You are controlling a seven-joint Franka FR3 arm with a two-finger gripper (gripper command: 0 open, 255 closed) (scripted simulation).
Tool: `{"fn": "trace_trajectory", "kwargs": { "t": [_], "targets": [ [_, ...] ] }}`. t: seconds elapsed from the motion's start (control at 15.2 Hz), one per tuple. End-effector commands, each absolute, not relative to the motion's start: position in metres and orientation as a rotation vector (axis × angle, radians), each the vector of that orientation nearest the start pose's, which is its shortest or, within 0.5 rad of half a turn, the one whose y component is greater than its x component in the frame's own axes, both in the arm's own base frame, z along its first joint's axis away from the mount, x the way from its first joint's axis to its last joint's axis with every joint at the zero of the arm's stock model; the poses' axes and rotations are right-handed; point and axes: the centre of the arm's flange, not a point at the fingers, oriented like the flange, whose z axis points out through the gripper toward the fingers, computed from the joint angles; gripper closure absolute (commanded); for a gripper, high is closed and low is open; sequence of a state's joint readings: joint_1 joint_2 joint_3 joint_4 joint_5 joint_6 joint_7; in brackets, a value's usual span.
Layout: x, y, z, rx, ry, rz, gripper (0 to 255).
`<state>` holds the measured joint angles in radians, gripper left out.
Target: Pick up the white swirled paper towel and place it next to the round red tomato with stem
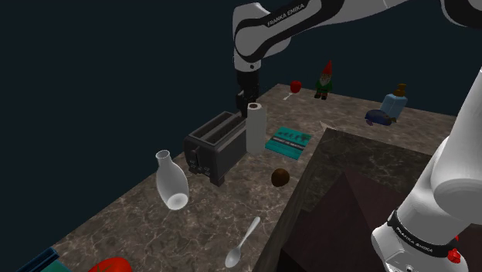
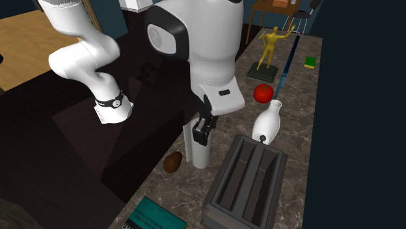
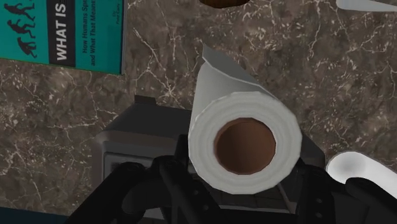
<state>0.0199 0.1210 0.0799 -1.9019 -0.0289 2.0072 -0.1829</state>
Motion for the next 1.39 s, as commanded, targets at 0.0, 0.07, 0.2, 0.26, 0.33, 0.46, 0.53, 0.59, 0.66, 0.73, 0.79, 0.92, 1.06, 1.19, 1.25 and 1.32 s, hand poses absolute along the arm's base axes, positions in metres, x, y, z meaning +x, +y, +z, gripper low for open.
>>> {"fn": "trace_trajectory", "kwargs": {
  "t": [0.0,0.07,0.2,0.26,0.33,0.46,0.53,0.59,0.66,0.73,0.79,0.92,1.06,1.19,1.25,1.32],
  "targets": [
    [0.585,0.055,0.446,-3.123,-0.463,0.026,255],
    [0.585,0.055,0.451,-3.123,-0.463,0.026,255],
    [0.585,0.055,0.462,-3.123,-0.463,0.026,255],
    [0.585,0.055,0.467,-3.123,-0.463,0.026,255],
    [0.585,0.055,0.472,-3.123,-0.463,0.026,255],
    [0.585,0.055,0.483,-3.123,-0.463,0.026,255],
    [0.585,0.055,0.488,-3.123,-0.463,0.026,255],
    [0.585,0.055,0.493,-3.123,-0.463,0.026,255],
    [0.585,0.055,0.499,-3.123,-0.463,0.026,255],
    [0.585,0.055,0.504,-3.123,-0.463,0.026,255],
    [0.585,0.055,0.509,-3.123,-0.463,0.026,255],
    [0.585,0.055,0.520,-3.123,-0.463,0.026,255],
    [0.585,0.055,0.530,-3.123,-0.463,0.026,255],
    [0.585,0.055,0.541,-3.123,-0.463,0.026,255],
    [0.585,0.055,0.546,-3.123,-0.463,0.026,255],
    [0.585,0.055,0.552,-3.123,-0.463,0.026,255]
  ]
}}
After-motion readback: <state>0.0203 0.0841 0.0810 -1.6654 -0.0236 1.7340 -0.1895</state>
